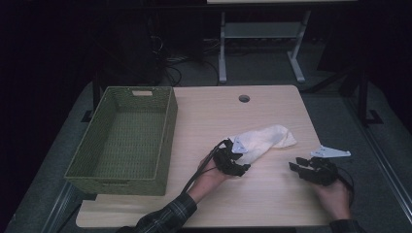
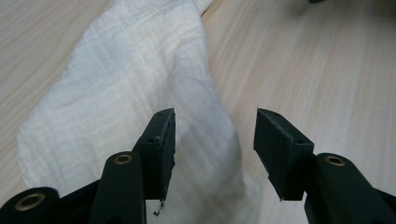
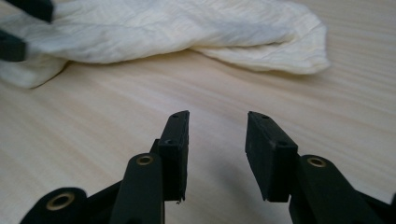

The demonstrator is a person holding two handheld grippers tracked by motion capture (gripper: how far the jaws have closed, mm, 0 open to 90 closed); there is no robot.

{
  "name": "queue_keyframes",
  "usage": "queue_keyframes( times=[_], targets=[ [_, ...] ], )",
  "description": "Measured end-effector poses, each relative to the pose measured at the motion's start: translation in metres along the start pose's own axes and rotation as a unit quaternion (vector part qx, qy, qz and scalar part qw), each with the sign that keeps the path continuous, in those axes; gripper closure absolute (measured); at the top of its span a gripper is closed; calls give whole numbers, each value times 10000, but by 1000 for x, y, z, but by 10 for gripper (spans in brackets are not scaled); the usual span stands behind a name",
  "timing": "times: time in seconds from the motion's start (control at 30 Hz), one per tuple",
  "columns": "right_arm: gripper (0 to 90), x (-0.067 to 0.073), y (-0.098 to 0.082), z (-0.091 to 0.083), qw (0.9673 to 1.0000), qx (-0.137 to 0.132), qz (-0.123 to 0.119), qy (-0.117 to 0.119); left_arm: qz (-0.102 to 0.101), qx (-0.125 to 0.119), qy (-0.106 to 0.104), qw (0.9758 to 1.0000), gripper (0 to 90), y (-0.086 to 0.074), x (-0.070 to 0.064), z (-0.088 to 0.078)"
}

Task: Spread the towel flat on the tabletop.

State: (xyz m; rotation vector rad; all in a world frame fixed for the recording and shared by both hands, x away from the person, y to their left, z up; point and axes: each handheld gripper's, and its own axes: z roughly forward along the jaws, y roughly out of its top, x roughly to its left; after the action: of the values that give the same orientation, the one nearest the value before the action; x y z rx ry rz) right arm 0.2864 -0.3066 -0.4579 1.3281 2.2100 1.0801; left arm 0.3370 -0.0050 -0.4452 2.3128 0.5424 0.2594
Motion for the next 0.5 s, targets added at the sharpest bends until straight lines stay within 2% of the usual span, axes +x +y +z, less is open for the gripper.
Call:
queue_keyframes(
  times=[0.13, 0.2, 0.23, 0.37, 0.5],
  targets=[
    [585, 3, -4, -2, 10000, 24, 12, 15, 65, 126, 20, 9999, 518, 3, 0, 9],
    [585, 3, -4, -3, 10000, 18, 9, 11, 71, 134, 23, 9999, 603, 3, 0, 11],
    [585, 2, -4, -3, 10000, 5, -9, 2, 58, 151, -15, 9999, 603, 3, 1, 12],
    [586, 3, -5, -6, 10000, -11, 4, -23, 8, 191, -137, 9997, 871, 4, 4, 13],
    [586, 3, -5, -7, 10000, -36, -13, -40, -21, 92, -203, 9998, 881, 7, 5, 7]
  ],
)
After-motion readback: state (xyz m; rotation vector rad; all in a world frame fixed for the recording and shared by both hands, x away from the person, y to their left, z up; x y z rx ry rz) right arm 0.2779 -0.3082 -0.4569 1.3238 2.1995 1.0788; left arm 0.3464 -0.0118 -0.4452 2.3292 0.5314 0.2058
